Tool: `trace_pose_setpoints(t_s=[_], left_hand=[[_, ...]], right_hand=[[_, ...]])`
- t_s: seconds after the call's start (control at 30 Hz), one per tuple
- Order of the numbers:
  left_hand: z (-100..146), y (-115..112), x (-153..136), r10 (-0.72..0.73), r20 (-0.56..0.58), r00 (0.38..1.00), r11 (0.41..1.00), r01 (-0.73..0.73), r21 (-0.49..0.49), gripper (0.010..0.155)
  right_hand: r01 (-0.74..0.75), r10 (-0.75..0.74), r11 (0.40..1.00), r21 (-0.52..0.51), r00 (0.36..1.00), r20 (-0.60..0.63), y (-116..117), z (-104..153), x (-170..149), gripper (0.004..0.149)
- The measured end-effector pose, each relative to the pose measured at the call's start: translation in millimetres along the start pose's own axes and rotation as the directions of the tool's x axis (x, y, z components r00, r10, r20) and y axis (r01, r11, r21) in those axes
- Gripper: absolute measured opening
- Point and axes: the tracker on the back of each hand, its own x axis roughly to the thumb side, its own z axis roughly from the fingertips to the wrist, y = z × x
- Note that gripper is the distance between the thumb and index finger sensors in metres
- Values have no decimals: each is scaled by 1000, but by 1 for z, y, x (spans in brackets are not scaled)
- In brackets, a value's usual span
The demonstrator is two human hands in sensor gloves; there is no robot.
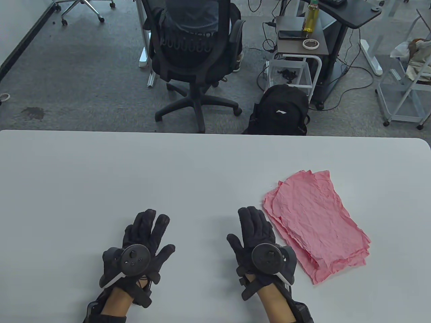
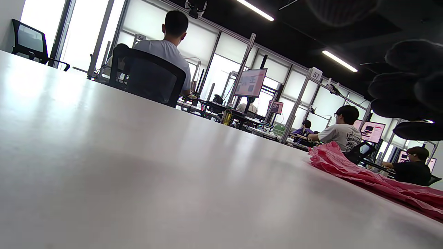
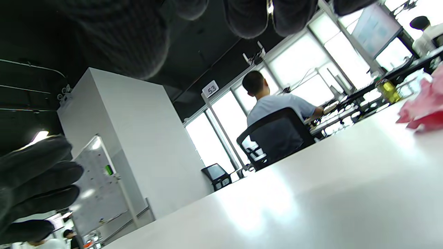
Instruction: Flatten crumpled papers and stack
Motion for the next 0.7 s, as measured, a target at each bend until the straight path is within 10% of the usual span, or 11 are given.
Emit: trace_pose_setpoints(t_s=[0.7], left_hand=[[-2,-3,-4,110,10,994,993,-110,-52,81]], right_hand=[[216,-220,964,156,975,13,6,-5,-18,72]])
